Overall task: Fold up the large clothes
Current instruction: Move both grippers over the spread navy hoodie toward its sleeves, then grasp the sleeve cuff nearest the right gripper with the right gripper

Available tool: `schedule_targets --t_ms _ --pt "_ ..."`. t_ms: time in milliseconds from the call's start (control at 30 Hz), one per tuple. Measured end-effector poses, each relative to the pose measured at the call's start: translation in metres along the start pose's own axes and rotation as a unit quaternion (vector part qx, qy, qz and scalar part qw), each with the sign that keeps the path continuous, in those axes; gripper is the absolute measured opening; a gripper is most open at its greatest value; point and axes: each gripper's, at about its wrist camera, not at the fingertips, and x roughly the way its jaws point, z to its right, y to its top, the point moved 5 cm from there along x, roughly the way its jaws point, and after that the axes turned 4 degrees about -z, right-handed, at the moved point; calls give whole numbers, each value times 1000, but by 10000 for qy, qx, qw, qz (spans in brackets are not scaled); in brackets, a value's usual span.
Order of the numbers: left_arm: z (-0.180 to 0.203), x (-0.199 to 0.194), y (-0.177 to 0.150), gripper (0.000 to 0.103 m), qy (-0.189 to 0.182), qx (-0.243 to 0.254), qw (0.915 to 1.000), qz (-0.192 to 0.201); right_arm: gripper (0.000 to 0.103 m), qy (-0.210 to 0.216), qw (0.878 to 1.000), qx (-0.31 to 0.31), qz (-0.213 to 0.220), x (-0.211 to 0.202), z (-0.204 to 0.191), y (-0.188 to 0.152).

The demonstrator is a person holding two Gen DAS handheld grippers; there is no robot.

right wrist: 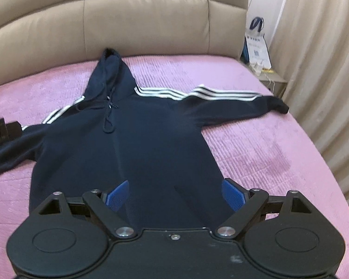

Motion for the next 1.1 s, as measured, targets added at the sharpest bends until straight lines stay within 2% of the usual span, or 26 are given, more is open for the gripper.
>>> schedule_targets --t_ms 167,267,333,433,567,667,767,867,967,1100 --pt "14 13 33 88 54 -85 9999 43 103 -57 10000 11 -56 19 6 4" --pt "27 22 54 88 18 -73 9997 221 103 -102 9999 41 -46 25 9 7" --pt "34 30 57 88 -42 -10 9994 341 103 -150 9999 27 -70 33 11 8" --pt "37 48 39 88 -27 115 9996 245 102 -193 9996 -48 -190 49 12 8" --pt "32 78 24 87 -28 137 9998 -133 103 -219 9993 -162 -268 72 11 11" --pt "30 92 20 87 10 260 9996 -108 102 -205 9992 -171 -311 93 13 15" --pt "34 106 11 87 123 476 9988 -67 102 -61 9998 -83 -174 116 22 20" --pt "37 122 -1 87 24 471 9989 -12 103 344 9990 242 174 141 49 26" --pt "38 137 -12 87 -15 290 9996 36 103 468 9972 355 461 170 78 38" --pt "39 159 -22 87 151 261 9995 65 102 656 9950 573 484 218 119 55"
